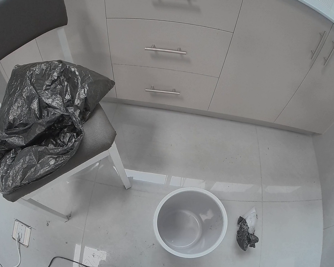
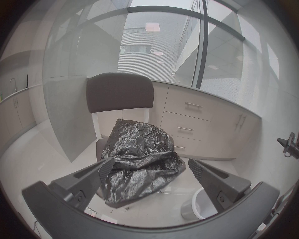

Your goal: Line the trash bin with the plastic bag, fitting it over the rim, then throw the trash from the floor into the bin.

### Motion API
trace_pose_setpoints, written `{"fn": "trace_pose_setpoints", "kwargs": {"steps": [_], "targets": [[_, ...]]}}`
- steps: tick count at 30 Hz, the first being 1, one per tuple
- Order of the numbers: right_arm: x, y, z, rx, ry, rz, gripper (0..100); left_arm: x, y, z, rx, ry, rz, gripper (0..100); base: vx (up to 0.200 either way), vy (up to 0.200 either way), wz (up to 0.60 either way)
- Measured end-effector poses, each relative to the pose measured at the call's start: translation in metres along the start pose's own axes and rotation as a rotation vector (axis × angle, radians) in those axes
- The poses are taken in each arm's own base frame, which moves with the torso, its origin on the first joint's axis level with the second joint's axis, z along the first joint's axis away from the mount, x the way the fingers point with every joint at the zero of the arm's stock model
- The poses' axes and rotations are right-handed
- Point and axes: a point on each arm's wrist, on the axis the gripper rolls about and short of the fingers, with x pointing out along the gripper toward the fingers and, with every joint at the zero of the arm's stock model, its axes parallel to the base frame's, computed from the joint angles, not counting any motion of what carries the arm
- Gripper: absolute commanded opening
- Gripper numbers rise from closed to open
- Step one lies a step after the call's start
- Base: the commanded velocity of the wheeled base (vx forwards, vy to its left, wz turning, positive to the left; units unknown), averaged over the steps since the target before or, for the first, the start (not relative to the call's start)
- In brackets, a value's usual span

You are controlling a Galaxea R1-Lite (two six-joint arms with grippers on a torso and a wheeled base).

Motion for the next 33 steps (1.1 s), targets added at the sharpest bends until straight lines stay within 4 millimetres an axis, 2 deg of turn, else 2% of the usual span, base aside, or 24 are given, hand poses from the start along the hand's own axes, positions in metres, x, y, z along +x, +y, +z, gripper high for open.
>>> {"fn": "trace_pose_setpoints", "kwargs": {"steps": [4,8,12,15,18,23,33], "targets": [[0.033,-0.006,-0.017,0.034,0.049,0.008,0,0.043,-0.001,0.013,0.045,0.035,0.05,100,0.0,0.0,0.0],[0.054,-0.011,-0.034,0.059,0.096,0.006,0,0.086,0.008,0.019,0.111,0.041,0.117,100,0.0,0.0,0.0],[0.069,-0.016,-0.052,0.079,0.148,-0.002,0,0.129,0.031,0.018,0.187,0.052,0.166,100,0.0,0.0,0.0],[0.075,-0.019,-0.06,0.089,0.176,-0.01,0,0.147,0.05,0.012,0.205,0.095,0.119,100,0.0,0.0,0.0],[0.08,-0.021,-0.068,0.096,0.201,-0.015,0,0.157,0.064,0.008,0.209,0.123,0.012,100,0.0,0.0,0.0],[0.085,-0.023,-0.076,0.104,0.231,-0.021,0,0.161,0.08,0.01,0.236,0.12,-0.112,100,0.0,0.0,0.0],[0.09,-0.025,-0.086,0.119,0.269,-0.03,0,0.164,0.094,0.009,0.484,0.118,-0.112,100,0.0,0.0,0.0]]}}
